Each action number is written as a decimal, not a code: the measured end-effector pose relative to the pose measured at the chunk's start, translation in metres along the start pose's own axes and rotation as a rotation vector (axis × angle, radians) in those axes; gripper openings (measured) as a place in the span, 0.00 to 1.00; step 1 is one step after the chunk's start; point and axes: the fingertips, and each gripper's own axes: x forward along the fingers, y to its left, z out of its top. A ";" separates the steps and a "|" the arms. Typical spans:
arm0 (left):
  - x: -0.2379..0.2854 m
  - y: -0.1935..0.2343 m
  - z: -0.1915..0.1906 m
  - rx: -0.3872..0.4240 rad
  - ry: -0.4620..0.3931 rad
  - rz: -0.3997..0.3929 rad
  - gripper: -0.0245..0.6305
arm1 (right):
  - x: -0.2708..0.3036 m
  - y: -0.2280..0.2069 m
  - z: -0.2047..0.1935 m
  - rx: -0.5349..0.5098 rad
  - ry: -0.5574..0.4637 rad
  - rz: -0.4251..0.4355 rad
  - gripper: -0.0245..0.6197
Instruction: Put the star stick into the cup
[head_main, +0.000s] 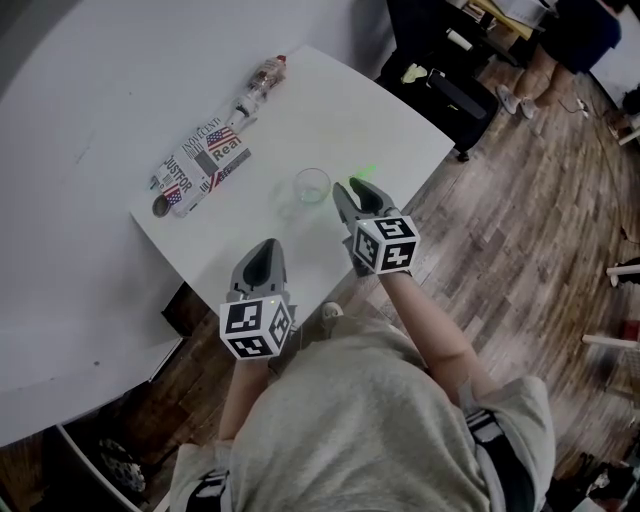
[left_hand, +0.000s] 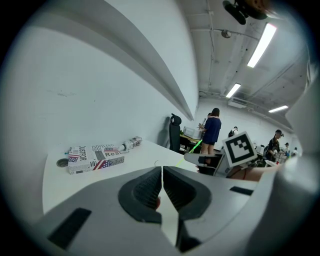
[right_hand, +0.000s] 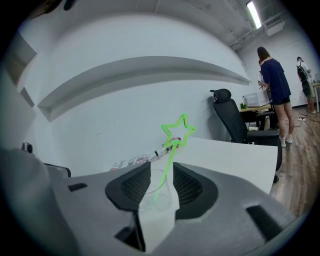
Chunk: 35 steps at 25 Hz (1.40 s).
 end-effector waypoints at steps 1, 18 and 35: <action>-0.001 -0.002 -0.001 0.001 0.000 -0.003 0.06 | -0.001 0.000 -0.002 0.001 0.007 0.001 0.26; -0.073 -0.014 -0.021 0.002 -0.020 -0.007 0.06 | -0.094 0.056 -0.018 -0.013 -0.031 0.047 0.25; -0.185 -0.036 -0.062 0.009 -0.040 -0.025 0.06 | -0.222 0.158 -0.034 -0.124 -0.112 0.069 0.03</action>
